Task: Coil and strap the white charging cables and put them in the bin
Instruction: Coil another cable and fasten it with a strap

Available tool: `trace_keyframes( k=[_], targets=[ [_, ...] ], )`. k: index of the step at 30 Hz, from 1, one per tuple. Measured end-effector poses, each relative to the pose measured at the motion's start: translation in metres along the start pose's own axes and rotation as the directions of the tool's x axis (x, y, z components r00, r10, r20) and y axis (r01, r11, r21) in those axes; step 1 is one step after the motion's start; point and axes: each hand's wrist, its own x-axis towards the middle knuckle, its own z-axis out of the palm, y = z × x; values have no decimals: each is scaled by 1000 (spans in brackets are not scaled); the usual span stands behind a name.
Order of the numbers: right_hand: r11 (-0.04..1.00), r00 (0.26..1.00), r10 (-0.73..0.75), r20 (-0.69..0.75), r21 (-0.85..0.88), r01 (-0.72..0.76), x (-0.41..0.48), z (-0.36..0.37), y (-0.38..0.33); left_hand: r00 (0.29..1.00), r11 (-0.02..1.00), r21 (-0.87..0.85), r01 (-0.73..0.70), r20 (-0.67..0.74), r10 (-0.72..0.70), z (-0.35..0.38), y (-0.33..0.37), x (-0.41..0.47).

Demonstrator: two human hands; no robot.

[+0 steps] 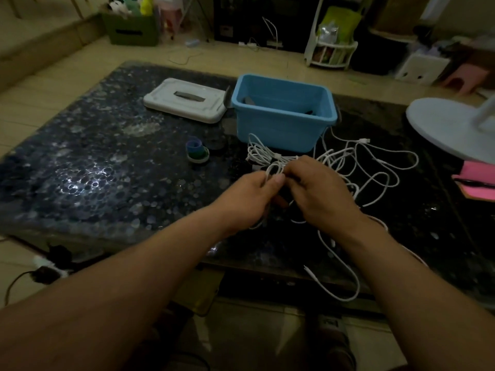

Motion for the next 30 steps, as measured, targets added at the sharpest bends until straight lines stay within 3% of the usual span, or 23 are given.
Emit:
trace_keyframes(
  k=[2,7,11,15,17,19,24,30],
  targets=[
    [998,999,52,-7,23,-52,-2,-1,0,999,1000,-16,-11,41,11,5,2,1],
    [993,993,105,45,50,-107,-9,0,16,997,998,41,-43,-61,45,8,7,11],
    [971,999,16,29,-241,-8,-11,2,34,984,1000,0,-14,-178,14,18,10,17],
    [856,975,218,-40,-473,-211,-13,-15,82,959,970,-237,-48,-282,-22,10,26,23],
    [827,933,333,-137,-433,-359,-17,-37,107,957,937,-343,-74,-288,-30,-1,30,30],
    [831,911,373,-173,-375,-412,-19,-47,118,956,964,-263,-42,-290,-37,-5,25,37],
    [919,956,280,-89,-261,-294,-14,-33,108,977,961,-277,-19,-207,-40,18,21,56],
    [954,957,126,-261,-234,-190,-8,-38,86,990,963,-269,-34,-138,-4,44,23,68]
  ],
)
